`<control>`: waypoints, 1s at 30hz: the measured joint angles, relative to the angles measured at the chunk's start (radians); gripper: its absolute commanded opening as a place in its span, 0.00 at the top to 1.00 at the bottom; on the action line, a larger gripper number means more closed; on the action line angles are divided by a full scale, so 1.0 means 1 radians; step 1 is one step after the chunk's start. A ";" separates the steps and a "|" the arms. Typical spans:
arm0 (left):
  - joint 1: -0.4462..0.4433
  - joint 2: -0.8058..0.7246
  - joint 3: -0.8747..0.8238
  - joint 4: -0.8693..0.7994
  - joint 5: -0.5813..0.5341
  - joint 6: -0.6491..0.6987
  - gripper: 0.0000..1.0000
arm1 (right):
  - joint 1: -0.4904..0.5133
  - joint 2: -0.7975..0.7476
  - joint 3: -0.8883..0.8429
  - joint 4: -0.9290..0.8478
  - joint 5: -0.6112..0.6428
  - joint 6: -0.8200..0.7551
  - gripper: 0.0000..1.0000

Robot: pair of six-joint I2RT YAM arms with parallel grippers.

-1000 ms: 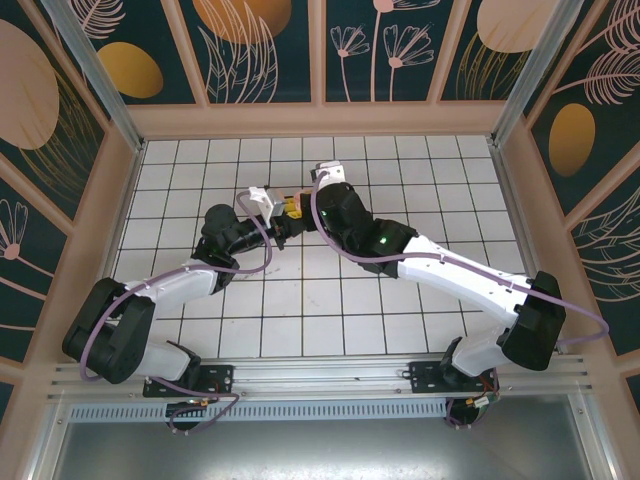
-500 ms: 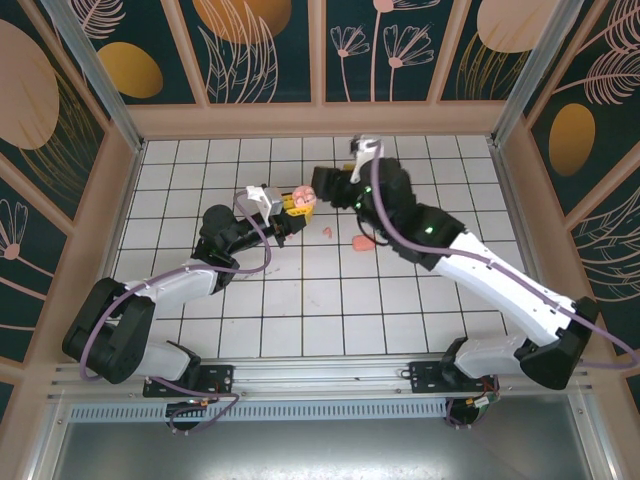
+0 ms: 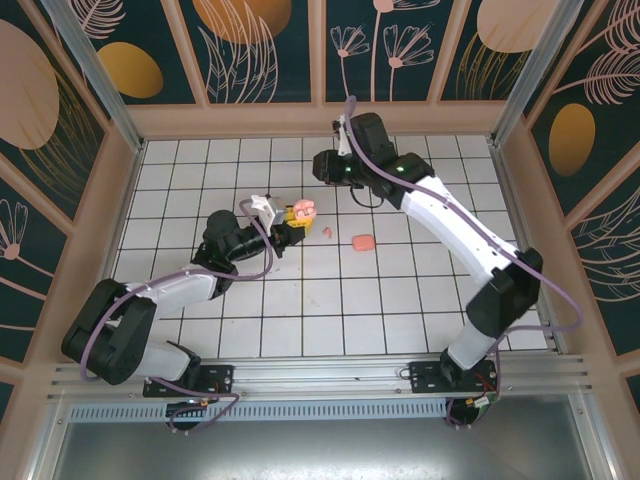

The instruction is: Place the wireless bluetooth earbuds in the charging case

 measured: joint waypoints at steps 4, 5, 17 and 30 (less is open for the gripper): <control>0.000 -0.013 0.000 -0.023 0.005 0.013 1.00 | 0.000 0.080 0.062 -0.050 -0.080 -0.020 0.83; 0.000 -0.014 0.000 -0.026 0.006 0.016 1.00 | 0.000 0.092 0.069 -0.058 -0.097 -0.023 0.85; -0.007 -0.011 0.010 -0.095 0.025 0.026 1.00 | 0.080 0.063 -0.018 -0.102 -0.134 -0.056 0.94; -0.009 0.007 0.022 -0.049 -0.029 -0.093 1.00 | 0.025 -0.383 -0.402 -0.016 0.044 0.123 0.82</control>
